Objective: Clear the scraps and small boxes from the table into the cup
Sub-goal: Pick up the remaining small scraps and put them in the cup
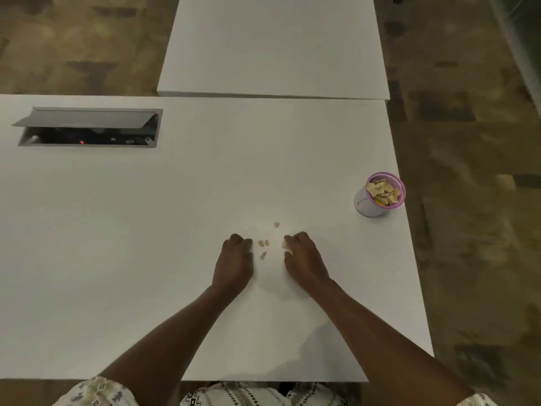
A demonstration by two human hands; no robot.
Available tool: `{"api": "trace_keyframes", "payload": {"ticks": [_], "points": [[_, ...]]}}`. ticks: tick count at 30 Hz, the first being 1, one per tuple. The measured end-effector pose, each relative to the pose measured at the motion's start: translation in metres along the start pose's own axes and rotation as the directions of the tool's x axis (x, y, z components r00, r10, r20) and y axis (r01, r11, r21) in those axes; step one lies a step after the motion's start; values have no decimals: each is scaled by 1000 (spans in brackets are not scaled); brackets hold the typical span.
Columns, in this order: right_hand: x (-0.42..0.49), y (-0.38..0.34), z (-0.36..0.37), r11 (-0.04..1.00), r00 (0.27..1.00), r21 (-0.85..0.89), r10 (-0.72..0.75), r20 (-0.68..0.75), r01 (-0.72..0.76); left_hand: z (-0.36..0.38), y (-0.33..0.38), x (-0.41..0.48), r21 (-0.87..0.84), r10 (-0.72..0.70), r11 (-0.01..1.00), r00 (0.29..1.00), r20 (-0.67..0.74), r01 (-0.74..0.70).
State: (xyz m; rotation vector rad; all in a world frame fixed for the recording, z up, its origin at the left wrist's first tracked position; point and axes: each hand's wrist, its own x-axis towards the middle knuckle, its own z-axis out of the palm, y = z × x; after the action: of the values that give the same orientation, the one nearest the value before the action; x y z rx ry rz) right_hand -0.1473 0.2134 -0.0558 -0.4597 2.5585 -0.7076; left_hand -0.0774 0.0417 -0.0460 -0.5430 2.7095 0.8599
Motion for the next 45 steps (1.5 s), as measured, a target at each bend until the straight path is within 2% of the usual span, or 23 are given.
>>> {"api": "trace_keyframes", "payload": {"ticks": [4,7,9,11,15,20,30,34,36,37,39,40,42,45], "points": [[24,-8,-1,992,996,-90,-86,13,87,4,7,7,43,94,994,994,64,-97],[38,-7,-5,980,975,-123,-136,175,159,9,2,11,146,203,964,969,140,-223],[43,-4,-7,949,943,-207,-173,283,237,12,-2,12,197,247,939,951,185,-282],[43,-2,-5,920,924,-256,-209,319,296,13,-4,14,235,287,914,936,205,-332],[32,-5,0,944,949,-229,-174,262,236,12,-3,18,312,332,869,920,209,-384],[17,-4,8,883,957,-374,-230,178,282,13,4,21,318,301,883,936,181,-345],[23,-4,17,877,963,-396,-238,129,270,21,11,26,294,328,892,940,100,-342],[28,-4,13,915,970,-321,-235,66,244,24,15,34,291,282,909,954,100,-299],[32,0,8,944,973,-242,-232,-6,224,23,19,39,213,203,952,975,90,-218],[34,2,5,974,983,-149,-178,-36,171,21,21,43,139,144,978,987,74,-153],[38,7,-5,992,997,122,26,-71,-17,17,20,49,-51,20,999,999,34,-18],[38,11,-10,969,989,227,117,-86,-95,15,18,51,-140,-38,989,999,19,41],[35,19,-17,935,973,311,211,-97,-172,11,12,50,-288,-157,946,988,2,151],[28,27,-19,924,970,331,229,-75,-193,10,2,42,-418,-317,858,948,26,298]]}}
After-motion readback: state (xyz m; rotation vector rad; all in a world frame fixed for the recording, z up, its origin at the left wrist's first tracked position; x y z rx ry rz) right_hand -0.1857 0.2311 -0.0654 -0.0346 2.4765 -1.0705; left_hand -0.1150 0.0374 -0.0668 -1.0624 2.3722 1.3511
